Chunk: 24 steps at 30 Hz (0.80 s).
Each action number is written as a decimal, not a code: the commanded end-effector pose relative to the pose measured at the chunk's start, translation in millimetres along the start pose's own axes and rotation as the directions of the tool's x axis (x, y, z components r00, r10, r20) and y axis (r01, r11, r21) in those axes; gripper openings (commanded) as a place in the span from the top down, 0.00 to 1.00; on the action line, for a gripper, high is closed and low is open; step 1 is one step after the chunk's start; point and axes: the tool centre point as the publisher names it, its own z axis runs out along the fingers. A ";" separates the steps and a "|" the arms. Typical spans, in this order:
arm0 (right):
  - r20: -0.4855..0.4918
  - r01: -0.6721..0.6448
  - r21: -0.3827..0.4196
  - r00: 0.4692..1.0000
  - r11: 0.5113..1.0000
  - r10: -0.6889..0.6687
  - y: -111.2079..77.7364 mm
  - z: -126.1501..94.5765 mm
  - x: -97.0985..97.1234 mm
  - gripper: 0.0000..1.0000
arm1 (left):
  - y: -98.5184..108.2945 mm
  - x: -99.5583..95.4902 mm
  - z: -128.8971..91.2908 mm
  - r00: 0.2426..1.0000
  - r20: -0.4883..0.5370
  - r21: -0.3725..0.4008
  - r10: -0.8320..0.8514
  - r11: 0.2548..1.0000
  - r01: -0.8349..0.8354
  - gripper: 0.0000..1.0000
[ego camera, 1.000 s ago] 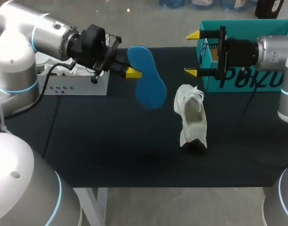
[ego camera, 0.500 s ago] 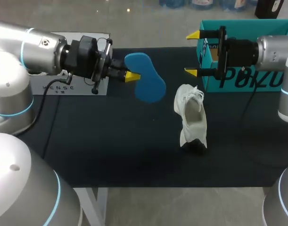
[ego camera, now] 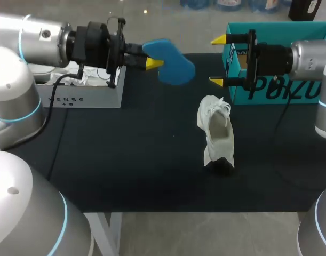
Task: Take the shoe out of the shoebox, open the shoe tongue, remove and reinsert the insole, then place the shoe into the shoebox
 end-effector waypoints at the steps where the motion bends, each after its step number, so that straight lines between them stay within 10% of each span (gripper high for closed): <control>1: 0.000 0.000 -0.001 1.000 1.000 0.000 0.7 0.9 -0.4 0.00 | -11.0 -40.5 18.3 0.852 -0.196 0.011 0.485 0.870 -0.493 1.00; 24: 0.000 0.000 -0.001 1.000 1.000 0.000 0.7 0.9 -0.4 0.00 | 33.2 -5.7 50.0 0.724 -0.273 0.001 0.633 0.753 -0.658 1.00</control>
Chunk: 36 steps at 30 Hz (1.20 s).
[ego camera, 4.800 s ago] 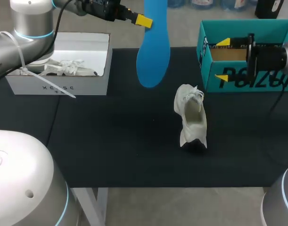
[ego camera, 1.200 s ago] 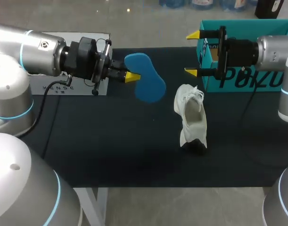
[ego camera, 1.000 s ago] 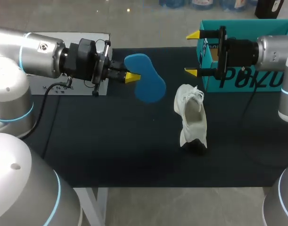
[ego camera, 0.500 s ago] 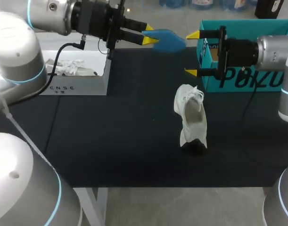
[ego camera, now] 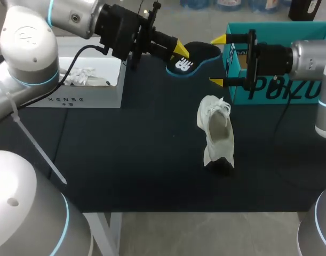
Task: Take the shoe out of the shoebox, open the shoe tongue, remove and reinsert the insole, then place the shoe into the shoebox
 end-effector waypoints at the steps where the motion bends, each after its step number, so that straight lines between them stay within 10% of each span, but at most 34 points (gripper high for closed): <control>1: 0.000 0.000 -0.001 1.000 1.000 0.000 0.6 0.9 -0.4 0.00 | 3.9 9.3 7.3 0.999 0.001 -0.005 -0.032 0.999 0.032 1.00; 31: 0.000 0.000 -0.001 1.000 1.000 0.000 0.6 0.9 -0.4 0.00 | 32.0 33.3 45.1 0.999 -0.035 -0.111 -0.016 0.994 0.012 1.00; 33: 0.000 0.000 -0.001 1.000 1.000 0.000 0.6 0.9 -0.4 0.78 | 32.4 35.0 45.5 0.999 -0.034 -0.121 -0.021 0.993 0.017 1.00; 34: 0.000 0.000 -0.001 1.000 1.000 0.000 0.6 0.9 -0.4 1.00 | 32.4 35.4 45.6 0.999 -0.033 -0.122 -0.022 0.992 0.018 1.00; 36: 0.000 0.000 -0.001 1.000 1.000 0.000 0.6 0.9 -0.4 1.00 | 32.3 35.7 45.8 0.999 -0.026 -0.131 -0.022 0.991 0.018 1.00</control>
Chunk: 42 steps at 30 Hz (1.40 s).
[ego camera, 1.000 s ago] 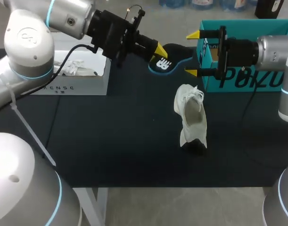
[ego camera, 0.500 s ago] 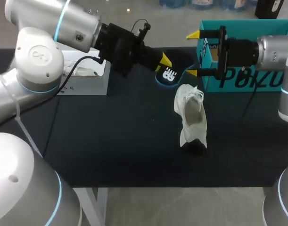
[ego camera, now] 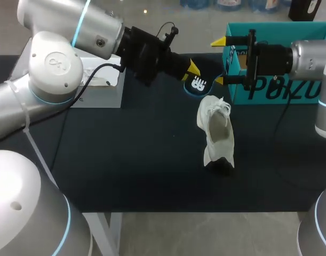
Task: Take the shoe out of the shoebox, open the shoe tongue, remove and reinsert the insole, then place the shoe into the shoebox
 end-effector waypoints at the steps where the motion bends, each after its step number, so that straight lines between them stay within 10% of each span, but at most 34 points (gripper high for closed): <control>1: 0.000 0.000 -0.001 1.000 1.000 0.000 0.6 0.9 -0.4 1.00 | -1.3 1.1 3.4 1.000 0.012 -0.016 0.003 1.000 -0.003 1.00; 20: 0.000 0.000 -0.001 1.000 1.000 0.000 0.6 0.9 -0.4 1.00 | -11.2 -0.3 2.0 0.999 0.043 -0.011 -0.016 1.000 0.017 1.00; 22: 0.000 0.000 -0.001 1.000 1.000 0.000 0.6 0.9 -0.4 1.00 | -14.5 3.1 0.7 0.999 0.026 0.026 -0.032 0.999 0.032 0.00; 31: 0.000 0.000 -0.001 1.000 1.000 0.000 0.6 0.9 -0.4 1.00 | -13.2 14.1 -54.5 0.984 -0.171 0.135 -0.059 0.987 0.083 0.00; 42: 0.000 0.000 -0.001 1.000 1.000 0.000 0.6 0.9 -0.4 1.00 | 4.2 -20.1 -85.0 0.844 -0.515 0.264 0.150 0.965 -0.011 0.00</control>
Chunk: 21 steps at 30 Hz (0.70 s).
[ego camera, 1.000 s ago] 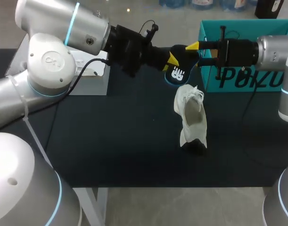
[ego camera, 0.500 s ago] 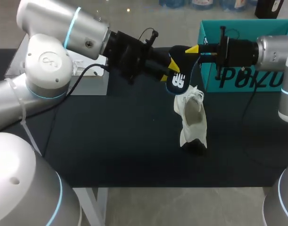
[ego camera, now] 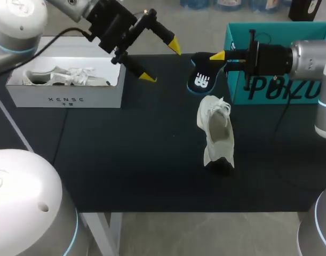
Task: Take the shoe out of the shoebox, open the shoe tongue, remove and reinsert the insole, then place the shoe into the shoebox
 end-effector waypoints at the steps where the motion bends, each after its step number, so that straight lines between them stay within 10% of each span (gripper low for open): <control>1: 0.000 0.000 0.001 1.000 1.000 0.000 0.7 0.4 -0.2 1.00 | 15.9 -24.0 -11.9 0.939 -0.331 0.115 0.093 0.992 -0.058 0.00; 7: 0.000 0.000 0.001 1.000 1.000 0.000 0.7 0.4 -0.2 1.00 | 24.6 -56.6 2.9 0.881 -0.443 0.155 0.166 0.982 -0.107 0.00; 21: 0.025 0.008 0.009 1.000 1.000 -0.008 0.9 0.2 1.4 1.00 | 24.6 -56.6 2.9 0.881 -0.443 0.155 0.166 0.982 -0.107 0.00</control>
